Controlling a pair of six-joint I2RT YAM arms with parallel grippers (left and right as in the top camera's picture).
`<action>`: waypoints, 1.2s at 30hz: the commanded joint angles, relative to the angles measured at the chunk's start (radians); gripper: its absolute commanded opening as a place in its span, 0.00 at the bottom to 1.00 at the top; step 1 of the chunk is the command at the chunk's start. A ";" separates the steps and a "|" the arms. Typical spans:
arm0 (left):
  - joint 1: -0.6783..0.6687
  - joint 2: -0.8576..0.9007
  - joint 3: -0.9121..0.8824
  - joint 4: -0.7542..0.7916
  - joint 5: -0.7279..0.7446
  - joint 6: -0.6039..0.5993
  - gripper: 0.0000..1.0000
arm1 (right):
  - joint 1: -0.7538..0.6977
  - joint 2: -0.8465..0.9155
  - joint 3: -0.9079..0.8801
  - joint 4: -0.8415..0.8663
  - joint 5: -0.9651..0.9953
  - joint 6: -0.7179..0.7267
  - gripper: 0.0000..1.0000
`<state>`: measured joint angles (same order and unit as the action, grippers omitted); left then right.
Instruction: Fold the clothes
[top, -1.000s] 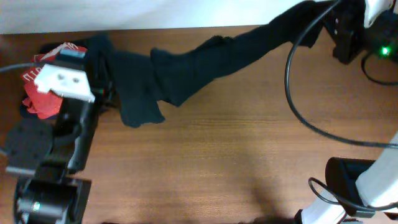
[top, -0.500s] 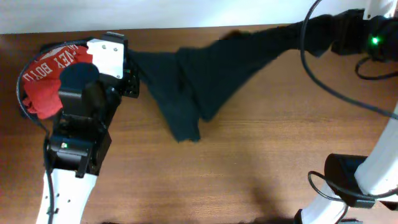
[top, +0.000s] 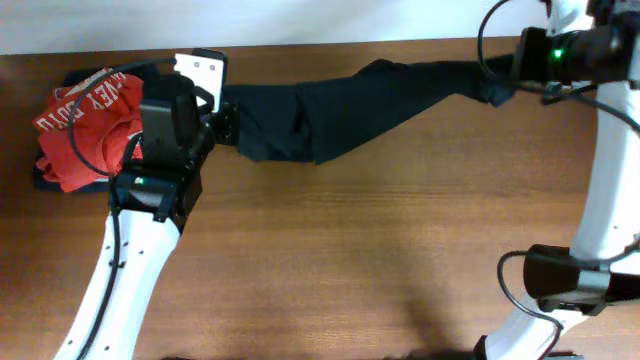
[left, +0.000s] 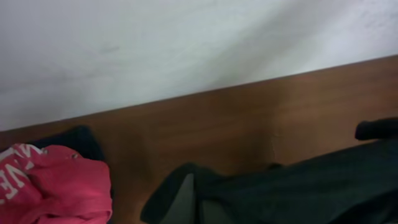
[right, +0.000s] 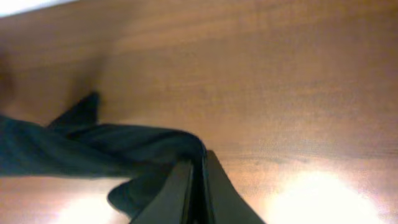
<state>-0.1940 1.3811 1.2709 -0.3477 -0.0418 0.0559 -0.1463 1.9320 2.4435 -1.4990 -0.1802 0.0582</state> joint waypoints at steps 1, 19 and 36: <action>0.007 0.001 0.008 0.011 -0.026 -0.018 0.01 | -0.043 0.006 -0.138 0.058 0.030 0.030 0.04; -0.110 0.001 0.007 0.026 0.098 -0.017 0.01 | -0.084 0.003 -0.620 0.341 -0.114 0.046 0.29; -0.132 0.001 0.007 0.056 0.099 -0.018 0.01 | 0.088 0.005 -0.577 0.412 -0.552 -0.110 0.51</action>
<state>-0.3138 1.3857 1.2709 -0.3065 0.0490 0.0521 -0.1360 1.9480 1.8404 -1.1088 -0.6415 -0.0448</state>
